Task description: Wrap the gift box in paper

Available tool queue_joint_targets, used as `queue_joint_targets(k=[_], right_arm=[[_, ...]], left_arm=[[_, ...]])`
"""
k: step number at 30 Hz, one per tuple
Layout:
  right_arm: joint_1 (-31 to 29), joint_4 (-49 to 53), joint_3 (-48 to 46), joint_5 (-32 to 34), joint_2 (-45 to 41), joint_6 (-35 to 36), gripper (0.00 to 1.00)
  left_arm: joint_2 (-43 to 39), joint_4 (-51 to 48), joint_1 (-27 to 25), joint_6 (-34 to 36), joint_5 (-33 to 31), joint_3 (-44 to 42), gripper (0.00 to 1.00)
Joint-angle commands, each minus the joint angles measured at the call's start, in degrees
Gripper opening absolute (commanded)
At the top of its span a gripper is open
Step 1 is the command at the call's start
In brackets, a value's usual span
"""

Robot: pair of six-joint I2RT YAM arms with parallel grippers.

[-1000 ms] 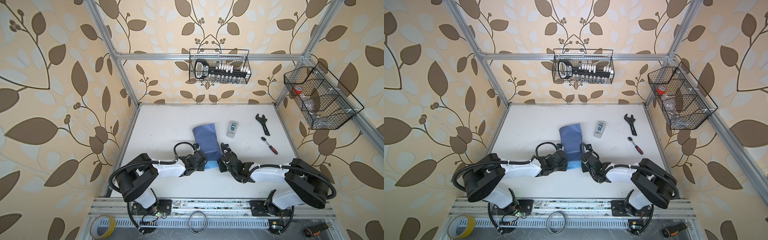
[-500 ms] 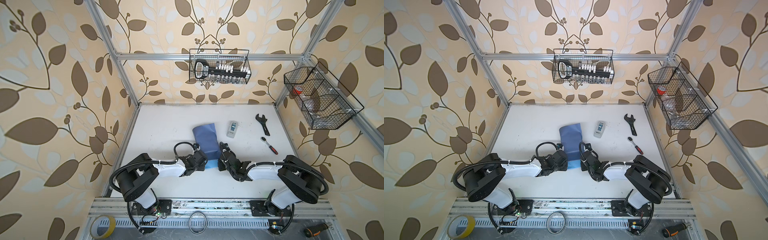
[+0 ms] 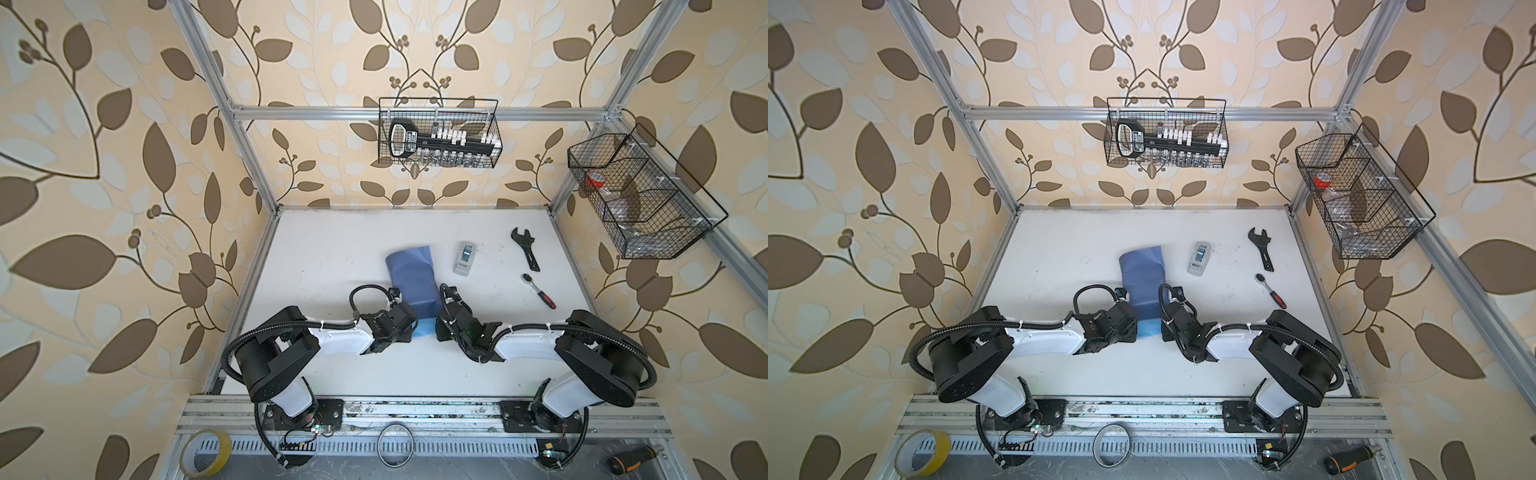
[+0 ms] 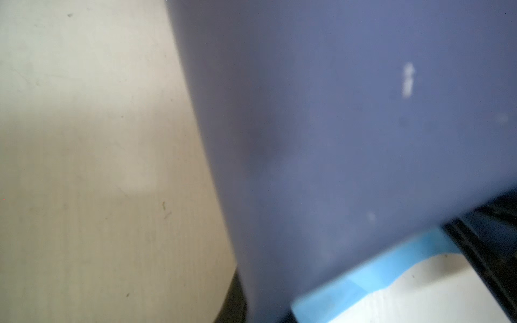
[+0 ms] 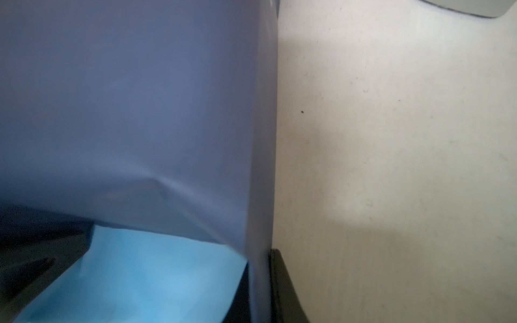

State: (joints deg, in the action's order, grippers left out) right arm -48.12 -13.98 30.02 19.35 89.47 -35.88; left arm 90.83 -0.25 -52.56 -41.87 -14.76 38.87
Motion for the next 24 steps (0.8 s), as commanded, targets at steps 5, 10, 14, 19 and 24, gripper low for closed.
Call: queue_joint_targets(k=[5, 10, 14, 19, 24], right_arm=[[-0.8, 0.7, 1.5, 0.8, 1.3, -1.0, 0.09], [-0.8, 1.5, 1.4, 1.6, 0.8, -0.6, 0.1], [-0.6, 2.7, 1.2, 2.3, -0.5, 0.4, 0.13], [0.0, 3.2, 0.0, 1.4, -2.7, 1.3, 0.22], [1.0, 4.0, -0.9, -2.1, -5.6, 3.1, 0.32]], left_arm=[[2.7, -1.5, -0.4, 0.7, -1.1, 1.5, 0.0], [1.7, -1.6, -0.5, 0.8, -1.5, 1.0, 0.0], [0.7, -2.4, -0.4, 1.3, -2.3, 0.7, 0.0], [0.1, -3.3, -0.4, 1.7, -2.8, 1.1, 0.13], [-2.3, -3.4, -0.4, 2.4, -2.0, 0.6, 0.34]])
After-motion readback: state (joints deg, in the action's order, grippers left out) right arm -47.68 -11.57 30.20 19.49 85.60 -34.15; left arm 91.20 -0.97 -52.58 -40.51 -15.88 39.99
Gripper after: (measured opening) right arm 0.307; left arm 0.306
